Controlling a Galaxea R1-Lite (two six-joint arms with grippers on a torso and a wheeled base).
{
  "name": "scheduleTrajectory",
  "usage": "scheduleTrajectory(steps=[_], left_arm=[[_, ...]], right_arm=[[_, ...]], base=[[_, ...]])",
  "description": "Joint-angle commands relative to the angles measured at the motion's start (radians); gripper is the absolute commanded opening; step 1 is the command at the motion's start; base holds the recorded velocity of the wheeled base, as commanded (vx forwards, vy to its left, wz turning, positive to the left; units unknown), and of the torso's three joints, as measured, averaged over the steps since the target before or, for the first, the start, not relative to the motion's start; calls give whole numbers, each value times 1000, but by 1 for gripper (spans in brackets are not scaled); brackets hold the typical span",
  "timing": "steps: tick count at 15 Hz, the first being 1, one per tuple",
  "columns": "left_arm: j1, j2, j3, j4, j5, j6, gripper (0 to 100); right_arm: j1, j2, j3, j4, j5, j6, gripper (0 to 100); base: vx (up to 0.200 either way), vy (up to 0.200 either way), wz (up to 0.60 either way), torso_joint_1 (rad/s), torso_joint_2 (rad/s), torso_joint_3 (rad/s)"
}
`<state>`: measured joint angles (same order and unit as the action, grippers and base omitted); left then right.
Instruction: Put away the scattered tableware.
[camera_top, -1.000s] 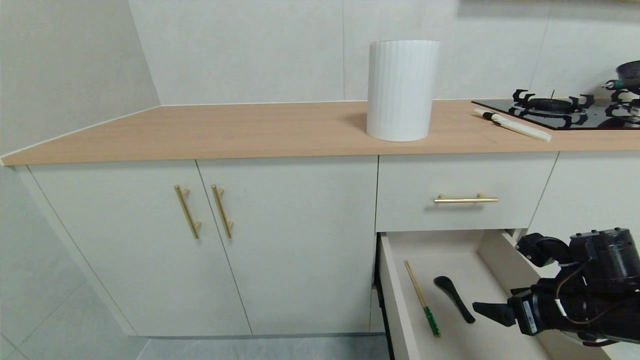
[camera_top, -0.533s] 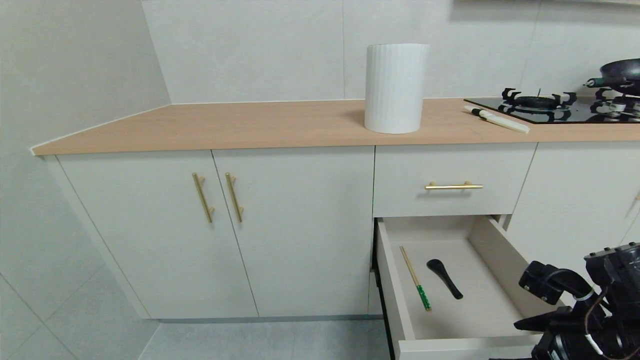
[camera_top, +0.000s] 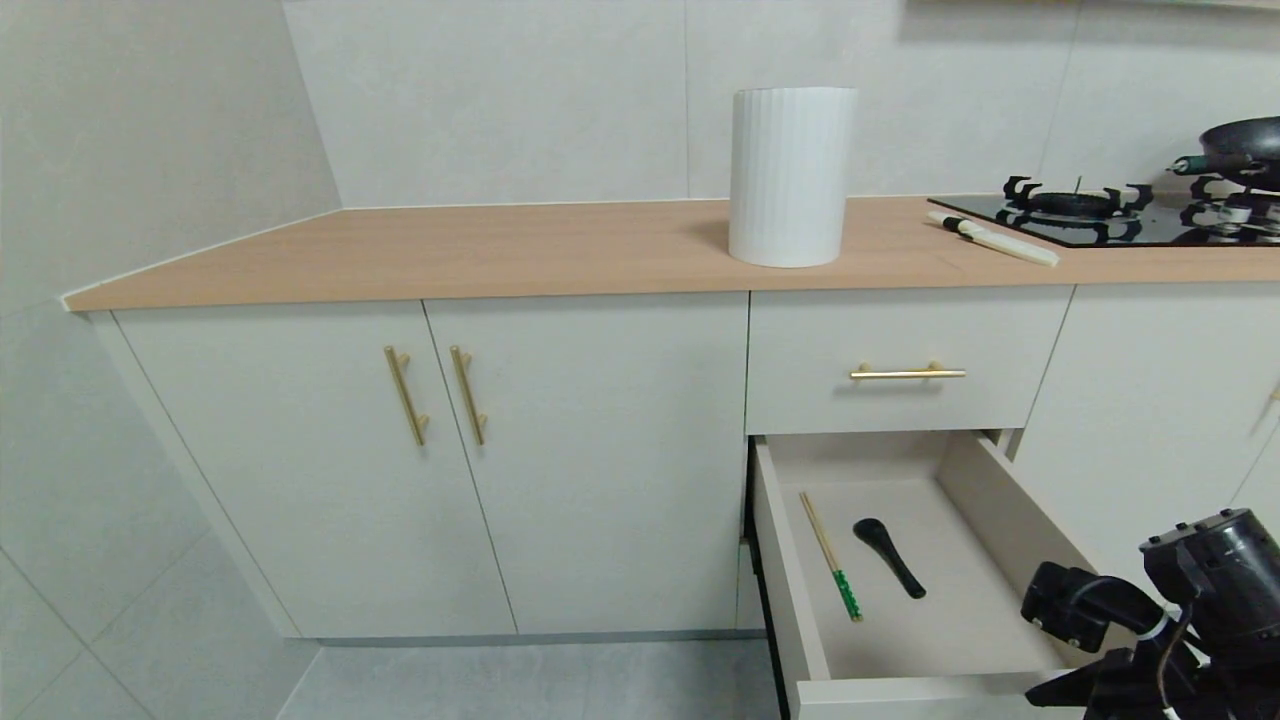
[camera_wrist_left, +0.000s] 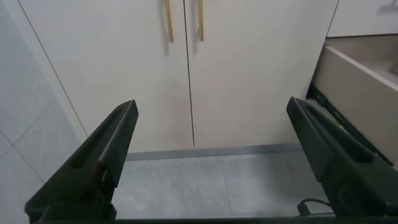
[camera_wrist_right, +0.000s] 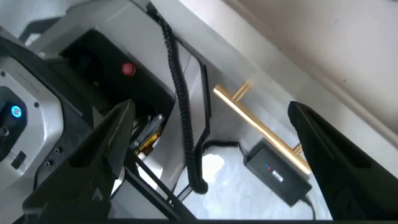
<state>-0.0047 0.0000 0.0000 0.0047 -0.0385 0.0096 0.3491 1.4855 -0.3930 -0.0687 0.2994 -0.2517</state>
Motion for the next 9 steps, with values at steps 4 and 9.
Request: scheduleTrajectory(steps=[4,9], left_arm=[[0,0,0,0,0,1,100],[0,0,0,0,0,1,100]], right_arm=[[2,136,-23,-2,-101,6,100],[-2,193,-95,6,-256,129,100]], base=[[0,0,0,0,0,0],[0,0,0,0,0,0]])
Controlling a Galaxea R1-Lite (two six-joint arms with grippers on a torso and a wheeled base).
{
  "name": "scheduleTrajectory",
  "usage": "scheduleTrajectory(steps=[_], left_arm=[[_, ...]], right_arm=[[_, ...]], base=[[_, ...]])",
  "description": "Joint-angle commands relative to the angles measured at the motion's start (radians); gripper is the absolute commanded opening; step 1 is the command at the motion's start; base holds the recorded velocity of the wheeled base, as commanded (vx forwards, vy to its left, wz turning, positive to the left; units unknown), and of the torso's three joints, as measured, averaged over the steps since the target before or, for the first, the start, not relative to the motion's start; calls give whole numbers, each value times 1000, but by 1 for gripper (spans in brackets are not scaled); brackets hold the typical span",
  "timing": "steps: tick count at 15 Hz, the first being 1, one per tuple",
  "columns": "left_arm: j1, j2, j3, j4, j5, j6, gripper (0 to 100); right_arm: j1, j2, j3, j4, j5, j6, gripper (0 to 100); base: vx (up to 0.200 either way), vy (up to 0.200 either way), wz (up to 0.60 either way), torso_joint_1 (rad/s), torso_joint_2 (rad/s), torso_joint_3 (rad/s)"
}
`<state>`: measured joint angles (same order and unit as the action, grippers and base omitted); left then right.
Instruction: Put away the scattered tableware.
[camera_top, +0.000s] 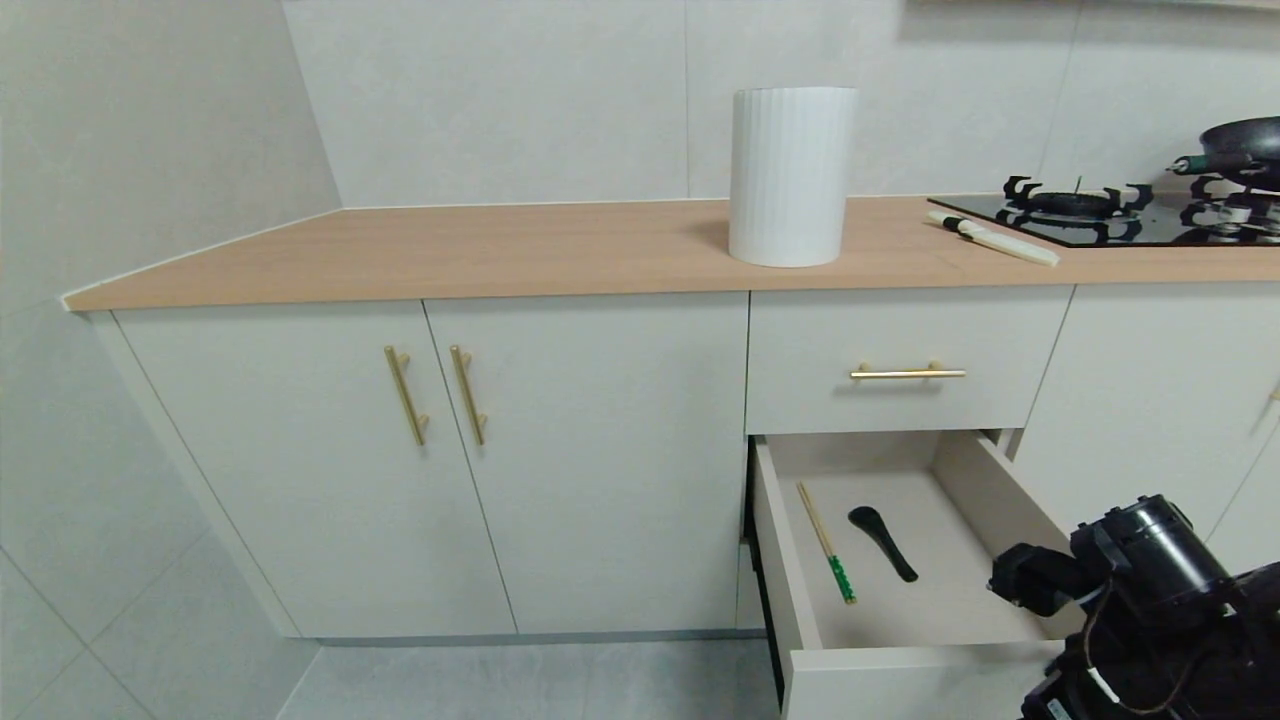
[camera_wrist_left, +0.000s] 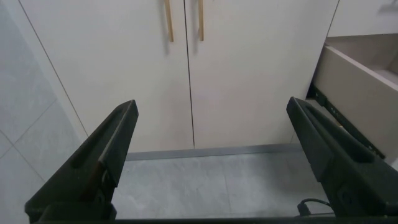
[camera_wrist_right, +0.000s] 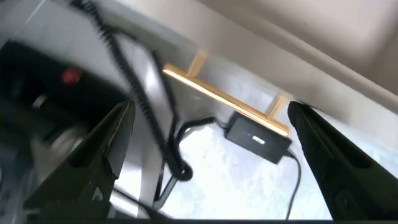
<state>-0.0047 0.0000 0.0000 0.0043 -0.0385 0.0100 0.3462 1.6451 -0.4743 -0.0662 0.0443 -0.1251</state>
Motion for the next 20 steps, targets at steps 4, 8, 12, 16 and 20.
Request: scheduleTrajectory(steps=[4,8,12,16,20], left_arm=[[0,0,0,0,0,-1,100],[0,0,0,0,0,-1,100],[0,0,0,0,0,-1,100],[0,0,0,0,0,-1,100],[0,0,0,0,0,-1,100]], right_arm=[[1,116,-112,-1,-87,183,100],[1,193,-185,-7,-135,292,100],[1,280,-219,-141,-182,309,100],[-7,412,-270,-342,-267,311,100],[-29,532,-408,-451,-310,306,100]], base=[[0,0,0,0,0,0],[0,0,0,0,0,0],[0,0,0,0,0,0],[0,0,0,0,0,0],[0,0,0,0,0,0]])
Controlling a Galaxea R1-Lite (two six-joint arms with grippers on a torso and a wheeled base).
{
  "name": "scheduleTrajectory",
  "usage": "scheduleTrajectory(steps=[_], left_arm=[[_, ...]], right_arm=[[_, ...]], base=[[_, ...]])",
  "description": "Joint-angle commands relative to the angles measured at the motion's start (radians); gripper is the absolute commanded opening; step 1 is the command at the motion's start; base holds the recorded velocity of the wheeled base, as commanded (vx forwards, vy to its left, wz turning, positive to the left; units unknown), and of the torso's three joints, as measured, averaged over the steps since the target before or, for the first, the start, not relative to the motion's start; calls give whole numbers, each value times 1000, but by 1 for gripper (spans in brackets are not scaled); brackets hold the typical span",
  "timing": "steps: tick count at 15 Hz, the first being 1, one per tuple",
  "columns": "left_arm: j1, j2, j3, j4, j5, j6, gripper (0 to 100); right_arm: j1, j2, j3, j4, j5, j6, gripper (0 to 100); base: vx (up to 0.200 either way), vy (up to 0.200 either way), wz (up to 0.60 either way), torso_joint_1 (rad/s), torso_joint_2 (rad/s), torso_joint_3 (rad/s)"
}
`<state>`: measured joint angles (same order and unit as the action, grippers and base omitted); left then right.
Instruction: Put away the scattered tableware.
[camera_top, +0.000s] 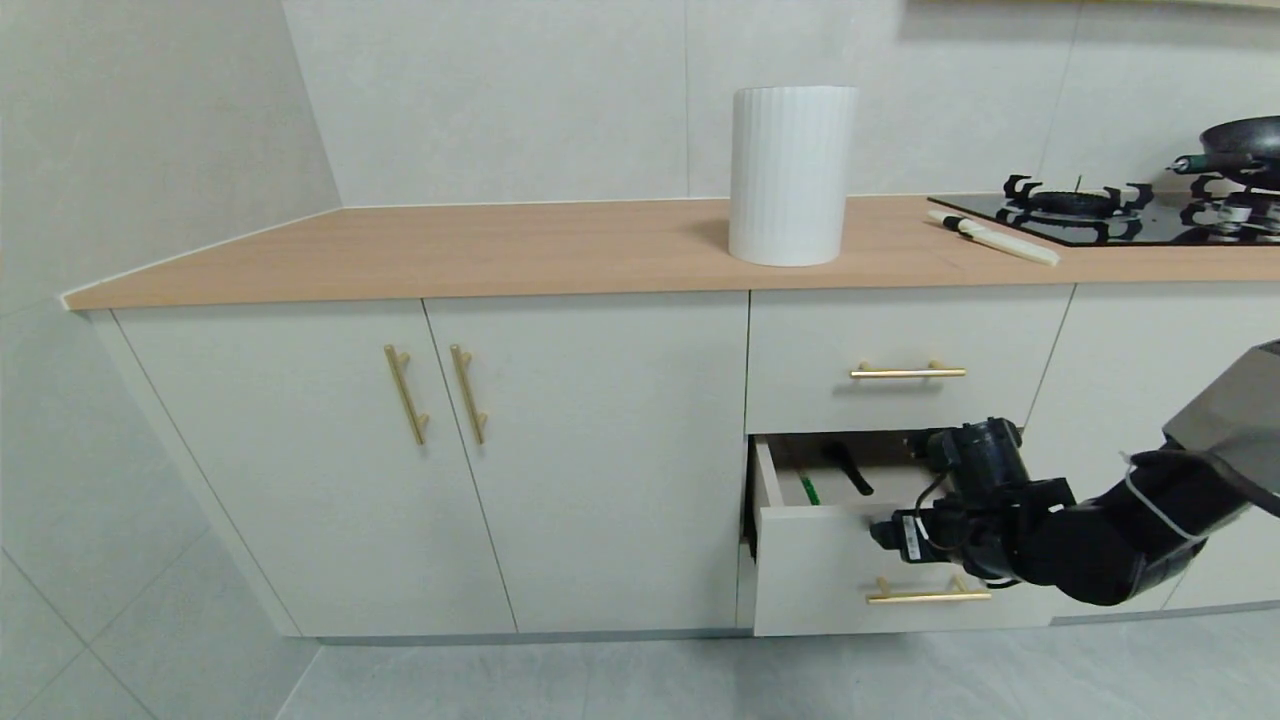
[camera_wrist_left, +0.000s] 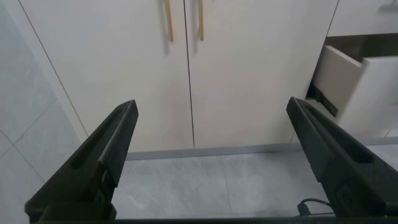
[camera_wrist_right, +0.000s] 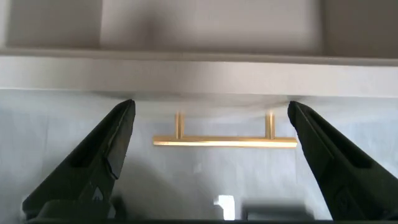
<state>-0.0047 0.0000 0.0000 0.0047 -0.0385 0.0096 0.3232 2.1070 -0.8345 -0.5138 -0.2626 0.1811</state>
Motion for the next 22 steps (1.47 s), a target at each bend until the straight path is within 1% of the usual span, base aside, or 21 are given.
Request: scheduleTrajectory(steps=[1,2,6,8,10,11,14,17,22], left_arm=[[0,0,0,0,0,0,100],[0,0,0,0,0,0,100],[0,0,0,0,0,1,100],[0,0,0,0,0,0,100],[0,0,0,0,0,0,100],[0,0,0,0,0,1,100],[0,0,0,0,0,0,100],[0,0,0,0,0,0,100],[0,0,0,0,0,0,100]], right_arm=[[-9,80,-71,-3,-6,0,100],[-18,123,-138,-5,-23,1,100],[-32,248,-305,-14,-63,24,100],[-39,295,-334,-66,-66,51,100],[-55,357,-344,-201,-86,61,100],[-64,367,-362,-224,-96,61,100],[-73,404,-414,-230,-116,81,100],[-76,416,-469,-230,-129,149,100],[-87,416,-494,-232,-144,163,100]], base=[[0,0,0,0,0,0],[0,0,0,0,0,0],[0,0,0,0,0,0],[0,0,0,0,0,0],[0,0,0,0,0,0],[0,0,0,0,0,0],[0,0,0,0,0,0],[0,0,0,0,0,0],[0,0,0,0,0,0]])
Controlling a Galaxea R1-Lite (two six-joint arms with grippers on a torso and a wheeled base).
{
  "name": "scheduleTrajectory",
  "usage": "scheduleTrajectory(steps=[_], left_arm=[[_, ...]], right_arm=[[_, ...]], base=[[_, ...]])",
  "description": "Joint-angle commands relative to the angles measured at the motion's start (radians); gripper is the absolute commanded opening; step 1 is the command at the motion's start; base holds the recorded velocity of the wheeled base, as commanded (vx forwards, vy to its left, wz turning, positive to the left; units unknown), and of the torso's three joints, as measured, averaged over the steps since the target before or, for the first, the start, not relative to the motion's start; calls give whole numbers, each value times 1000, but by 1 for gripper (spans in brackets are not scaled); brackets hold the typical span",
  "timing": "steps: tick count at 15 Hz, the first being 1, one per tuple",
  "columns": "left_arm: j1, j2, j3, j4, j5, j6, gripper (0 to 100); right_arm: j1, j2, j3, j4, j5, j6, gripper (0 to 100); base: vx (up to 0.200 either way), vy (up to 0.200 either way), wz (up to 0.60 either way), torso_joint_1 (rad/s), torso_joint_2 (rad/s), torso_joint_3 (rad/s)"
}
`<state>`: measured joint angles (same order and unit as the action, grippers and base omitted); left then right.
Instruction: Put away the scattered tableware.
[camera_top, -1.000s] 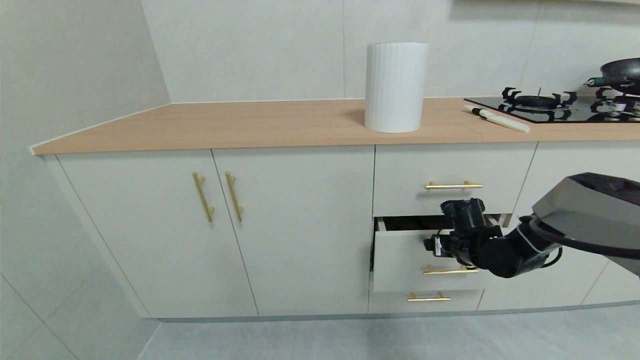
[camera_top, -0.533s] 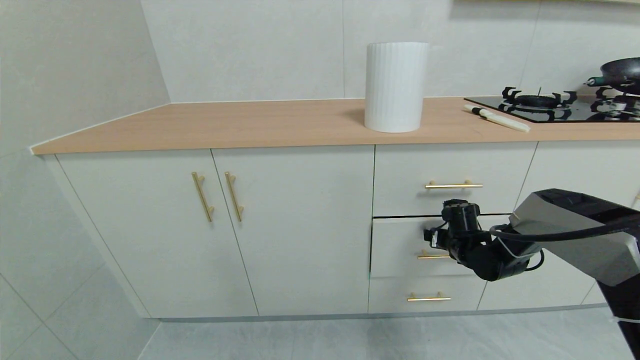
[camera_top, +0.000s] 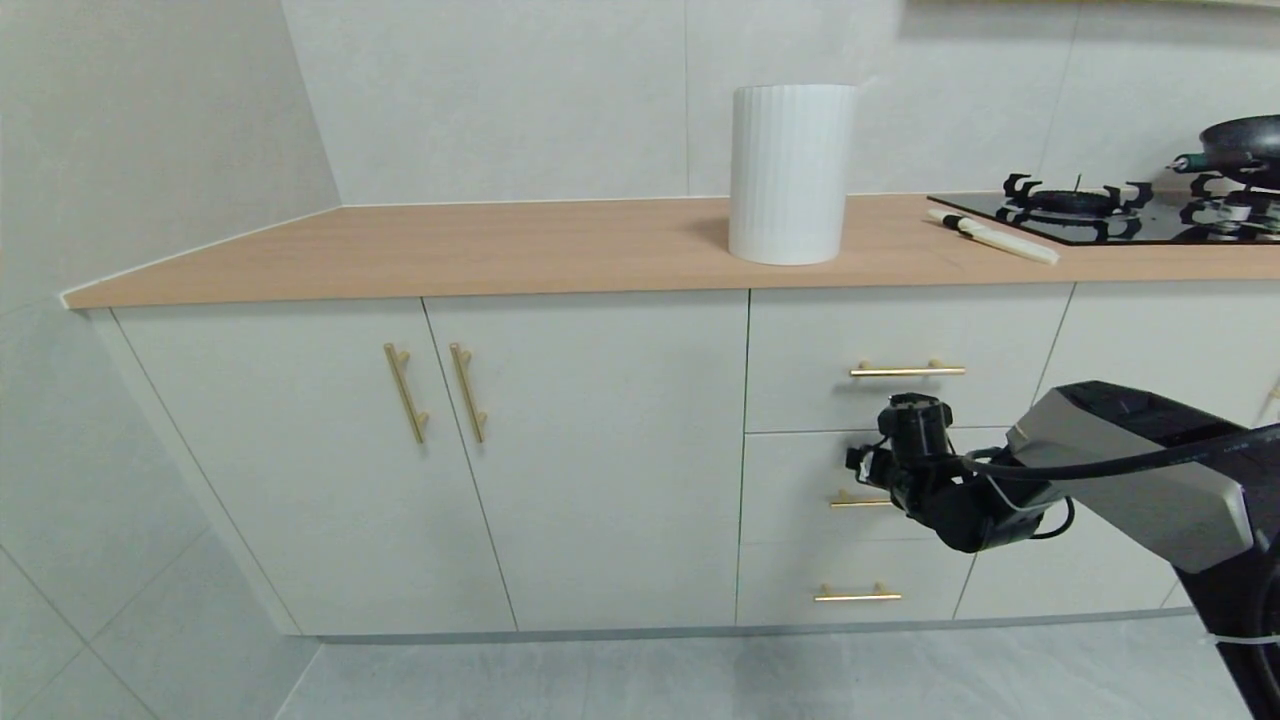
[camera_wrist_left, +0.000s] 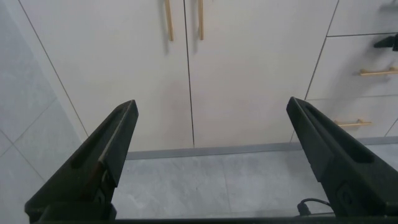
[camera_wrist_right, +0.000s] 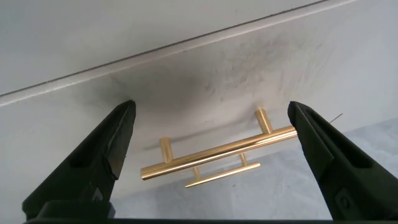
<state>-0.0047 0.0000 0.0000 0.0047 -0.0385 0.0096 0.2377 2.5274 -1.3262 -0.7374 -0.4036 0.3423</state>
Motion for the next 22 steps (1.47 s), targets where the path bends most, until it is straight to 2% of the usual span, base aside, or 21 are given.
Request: scheduleTrajectory(steps=[1,4,5,6,9,10,12,14,15,16,19,22], left_arm=[[0,0,0,0,0,1,100],[0,0,0,0,0,0,100],[0,0,0,0,0,0,100],[0,0,0,0,0,0,100],[0,0,0,0,0,0,100],[0,0,0,0,0,0,100],[0,0,0,0,0,1,100],[0,0,0,0,0,1,100],[0,0,0,0,0,0,100],[0,0,0,0,0,1,100],[0,0,0,0,0,0,100],[0,0,0,0,0,0,100]], right_arm=[[-1,-21,12,-7,-6,3,100],[6,-245,249,-7,6,4,100],[6,-274,277,-7,8,3,100],[6,-469,441,-7,9,-2,100],[0,-843,668,-2,8,-42,100],[-1,-1043,769,1,6,-78,100],[-6,-1317,884,7,6,-180,100],[-28,-1521,935,73,3,-260,100],[-46,-1622,944,145,5,-286,100],[-54,-1829,935,351,6,-296,100],[-89,-2112,886,721,0,-306,100],[-156,-2293,900,868,8,-356,100]], base=[[0,0,0,0,0,0],[0,0,0,0,0,0],[0,0,0,0,0,0],[0,0,0,0,0,0],[0,0,0,0,0,0],[0,0,0,0,0,0],[0,0,0,0,0,0],[0,0,0,0,0,0],[0,0,0,0,0,0],[0,0,0,0,0,0],[0,0,0,0,0,0],[0,0,0,0,0,0]])
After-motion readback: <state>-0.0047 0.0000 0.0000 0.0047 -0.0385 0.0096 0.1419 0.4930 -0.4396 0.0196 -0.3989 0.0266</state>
